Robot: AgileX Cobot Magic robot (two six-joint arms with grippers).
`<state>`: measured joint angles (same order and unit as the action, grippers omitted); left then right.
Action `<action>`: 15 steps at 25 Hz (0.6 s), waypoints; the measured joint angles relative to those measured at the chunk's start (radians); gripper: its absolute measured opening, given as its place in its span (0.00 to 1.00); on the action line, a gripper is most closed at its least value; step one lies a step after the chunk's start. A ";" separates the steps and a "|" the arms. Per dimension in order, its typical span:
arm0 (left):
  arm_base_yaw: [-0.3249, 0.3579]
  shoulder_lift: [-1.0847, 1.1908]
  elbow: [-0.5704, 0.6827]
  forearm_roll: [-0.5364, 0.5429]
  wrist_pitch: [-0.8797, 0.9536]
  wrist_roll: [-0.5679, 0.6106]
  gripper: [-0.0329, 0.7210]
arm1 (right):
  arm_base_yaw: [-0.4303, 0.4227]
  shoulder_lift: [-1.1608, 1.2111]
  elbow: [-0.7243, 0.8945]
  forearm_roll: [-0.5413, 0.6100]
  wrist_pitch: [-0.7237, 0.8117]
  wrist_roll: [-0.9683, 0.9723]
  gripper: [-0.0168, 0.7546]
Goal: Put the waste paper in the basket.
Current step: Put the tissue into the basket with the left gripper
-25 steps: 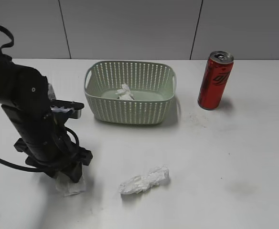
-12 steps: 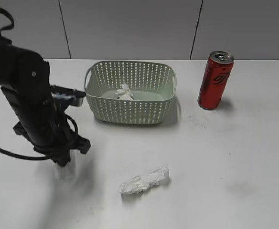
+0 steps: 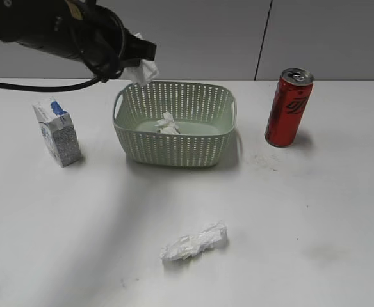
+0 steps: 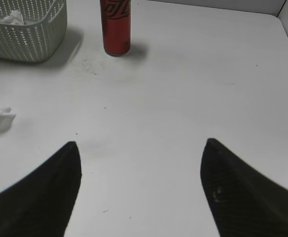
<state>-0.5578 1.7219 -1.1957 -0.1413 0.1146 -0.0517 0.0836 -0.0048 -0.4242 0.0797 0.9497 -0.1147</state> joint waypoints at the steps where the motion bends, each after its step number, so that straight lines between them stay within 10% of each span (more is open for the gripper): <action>1: 0.000 0.022 0.000 0.000 -0.053 0.001 0.03 | 0.000 0.000 0.000 0.000 0.000 0.000 0.76; 8: 0.000 0.174 0.000 0.002 -0.168 0.001 0.11 | 0.000 0.000 0.000 0.000 0.000 0.000 0.76; 15: 0.000 0.189 0.000 0.001 -0.161 0.001 0.83 | 0.000 0.000 0.000 0.000 0.000 0.000 0.76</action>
<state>-0.5578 1.9112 -1.1957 -0.1407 -0.0468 -0.0504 0.0836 -0.0048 -0.4242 0.0797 0.9497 -0.1147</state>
